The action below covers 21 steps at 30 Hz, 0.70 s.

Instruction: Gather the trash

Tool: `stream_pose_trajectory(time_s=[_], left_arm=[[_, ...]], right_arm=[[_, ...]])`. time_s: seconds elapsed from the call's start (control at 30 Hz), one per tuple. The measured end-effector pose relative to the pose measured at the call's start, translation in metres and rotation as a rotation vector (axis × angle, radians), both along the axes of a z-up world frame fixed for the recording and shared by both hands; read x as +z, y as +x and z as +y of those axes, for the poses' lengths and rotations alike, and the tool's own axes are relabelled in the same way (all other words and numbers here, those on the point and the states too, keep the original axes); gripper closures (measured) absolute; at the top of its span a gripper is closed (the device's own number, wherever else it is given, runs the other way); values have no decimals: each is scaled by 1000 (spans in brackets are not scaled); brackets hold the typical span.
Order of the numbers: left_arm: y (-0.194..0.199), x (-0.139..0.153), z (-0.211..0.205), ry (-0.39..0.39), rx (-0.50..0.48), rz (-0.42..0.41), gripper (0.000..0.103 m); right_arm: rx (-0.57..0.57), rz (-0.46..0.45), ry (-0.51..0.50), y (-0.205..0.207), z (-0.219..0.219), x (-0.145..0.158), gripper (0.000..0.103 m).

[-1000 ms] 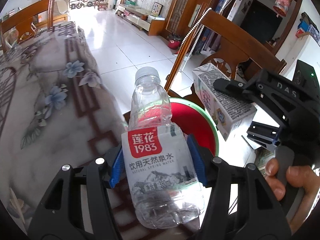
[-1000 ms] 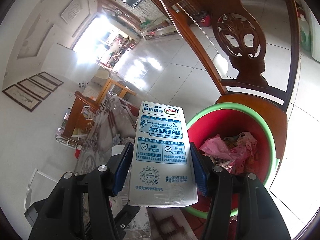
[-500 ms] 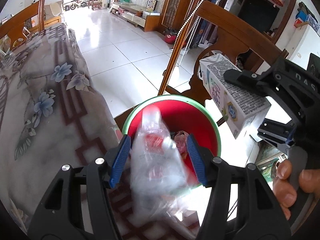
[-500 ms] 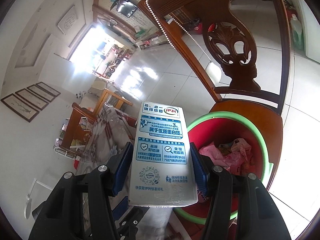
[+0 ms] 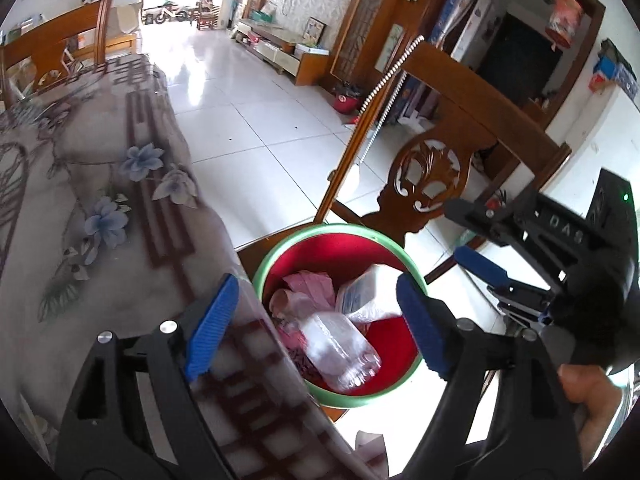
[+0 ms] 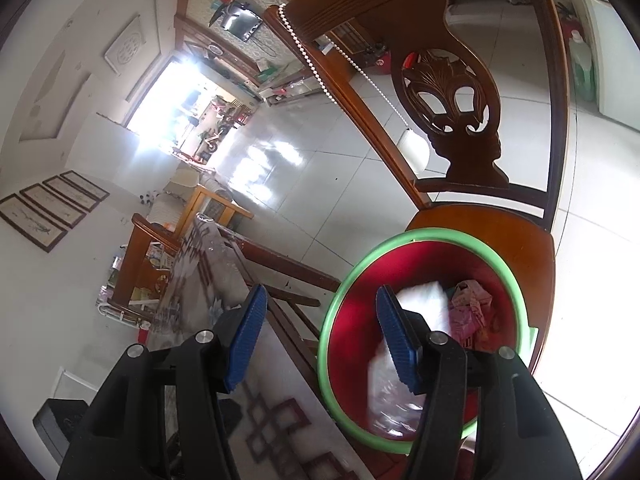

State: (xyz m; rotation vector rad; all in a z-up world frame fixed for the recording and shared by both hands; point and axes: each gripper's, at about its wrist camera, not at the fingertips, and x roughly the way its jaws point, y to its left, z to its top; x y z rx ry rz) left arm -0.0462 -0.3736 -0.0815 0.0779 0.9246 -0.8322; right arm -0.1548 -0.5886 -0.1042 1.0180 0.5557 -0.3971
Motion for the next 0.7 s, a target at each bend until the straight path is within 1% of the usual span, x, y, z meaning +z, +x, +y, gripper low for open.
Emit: stream_pose_trajectory(time_s=[0.13,0.2,0.27,0.3,0.43,0.53,0.6,0.67,0.7], left_arm=[[4,8,12,-21,18,-8,24],[5,12,20,-29,25,-20,21],[5,18,34,-42,40,-41,20],[7,21,40,-47,45,-49,19],[11,36,77,-84,82,-79,16],[14,52,109,-94,118,-150,11],[15,61,131,-97,144,-207,5],[17,67,152,-102,157,-243,5],[19,68,163,-102,165,-255,5]], right_arm=[[7,10,-12,5,5,2,46],[14,17,-26,10,10,5,45],[22,24,-54,14,16,9,40],[26,29,-78,18,21,12,38],[59,57,-206,33,46,30,36],[92,64,-320,45,71,43,32],[114,52,-405,53,91,54,30],[147,31,-467,60,109,62,30],[167,18,-498,65,120,66,28]])
